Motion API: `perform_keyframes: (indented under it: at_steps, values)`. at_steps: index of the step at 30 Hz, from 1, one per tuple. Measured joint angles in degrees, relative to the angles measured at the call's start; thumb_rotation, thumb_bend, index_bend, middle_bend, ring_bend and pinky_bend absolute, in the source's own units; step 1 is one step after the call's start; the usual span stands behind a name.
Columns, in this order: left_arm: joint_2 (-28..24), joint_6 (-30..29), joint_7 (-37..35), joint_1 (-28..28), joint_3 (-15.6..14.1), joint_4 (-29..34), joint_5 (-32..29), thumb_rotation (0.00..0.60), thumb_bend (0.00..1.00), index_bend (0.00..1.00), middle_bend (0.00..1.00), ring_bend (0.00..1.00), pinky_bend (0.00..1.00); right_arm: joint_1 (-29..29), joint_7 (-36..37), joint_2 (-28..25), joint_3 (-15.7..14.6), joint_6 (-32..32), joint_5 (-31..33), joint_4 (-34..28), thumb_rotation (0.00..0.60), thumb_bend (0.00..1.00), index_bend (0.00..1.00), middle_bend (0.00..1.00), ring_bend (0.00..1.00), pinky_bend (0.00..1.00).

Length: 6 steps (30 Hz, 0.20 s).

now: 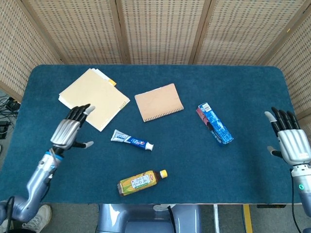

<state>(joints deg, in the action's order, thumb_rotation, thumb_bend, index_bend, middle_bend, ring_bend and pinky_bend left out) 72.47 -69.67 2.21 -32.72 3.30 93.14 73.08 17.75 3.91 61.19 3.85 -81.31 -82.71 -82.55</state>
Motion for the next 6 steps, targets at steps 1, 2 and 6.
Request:
perform_keyframes:
  at_steps: [1,2,6]
  values:
    - [-1.2,-2.1,0.6,2.0,-0.9,1.0,0.5,0.600,0.00,0.00,0.00,0.00,0.00,-0.7,-0.1,0.1,-0.3,-1.0,-0.6,0.3,0.600,0.00,0.00,0.00,0.00,0.00]
    - [-1.9,-3.8,1.0,3.4,-1.5,1.6,0.9,0.600,0.00,0.00,0.00,0.00,0.00,-1.4,-0.4,0.3,-0.6,-2.1,-1.3,0.8,0.600,0.00,0.00,0.00,0.00,0.00]
    - [-3.7,-11.5,3.1,10.0,-3.8,2.8,2.2,0.600,0.00,0.00,0.00,0.00,0.00,-4.7,-1.8,1.6,-1.9,-6.4,-3.6,3.5,0.600,0.00,0.00,0.00,0.00,0.00]
